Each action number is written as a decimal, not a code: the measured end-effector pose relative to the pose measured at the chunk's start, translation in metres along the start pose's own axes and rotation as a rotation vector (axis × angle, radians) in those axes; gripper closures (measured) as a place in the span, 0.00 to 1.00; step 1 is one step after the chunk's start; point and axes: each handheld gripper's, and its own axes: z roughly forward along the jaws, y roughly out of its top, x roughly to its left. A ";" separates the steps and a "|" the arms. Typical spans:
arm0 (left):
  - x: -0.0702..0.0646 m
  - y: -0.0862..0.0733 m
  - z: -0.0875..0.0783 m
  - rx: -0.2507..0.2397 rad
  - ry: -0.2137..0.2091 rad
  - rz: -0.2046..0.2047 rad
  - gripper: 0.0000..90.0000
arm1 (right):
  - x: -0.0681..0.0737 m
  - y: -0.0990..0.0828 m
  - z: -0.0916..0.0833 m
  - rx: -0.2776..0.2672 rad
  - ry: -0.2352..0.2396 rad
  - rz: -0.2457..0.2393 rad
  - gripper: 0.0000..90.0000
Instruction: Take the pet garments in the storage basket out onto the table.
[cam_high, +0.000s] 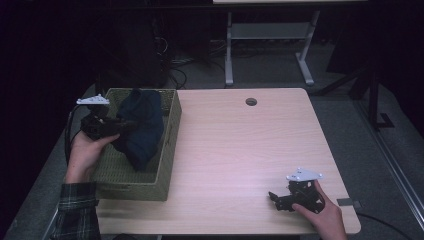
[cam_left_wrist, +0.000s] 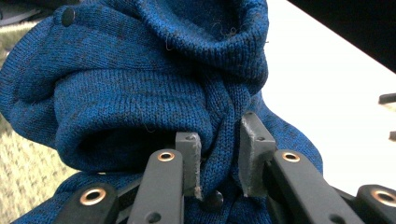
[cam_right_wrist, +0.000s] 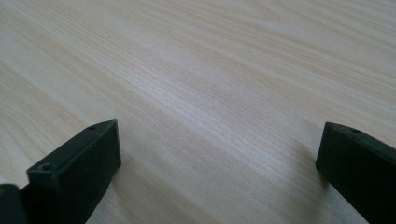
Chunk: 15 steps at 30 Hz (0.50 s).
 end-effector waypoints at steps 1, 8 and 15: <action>-0.002 0.003 -0.002 -0.013 -0.008 0.002 0.81 | 0.000 0.000 0.000 0.000 0.000 0.000 0.00; -0.013 0.020 -0.012 -0.054 -0.027 0.030 0.81 | 0.000 0.001 0.001 -0.001 0.001 -0.001 0.00; -0.021 0.037 -0.018 -0.081 -0.043 0.059 0.81 | 0.000 0.001 0.001 -0.001 0.001 -0.001 0.00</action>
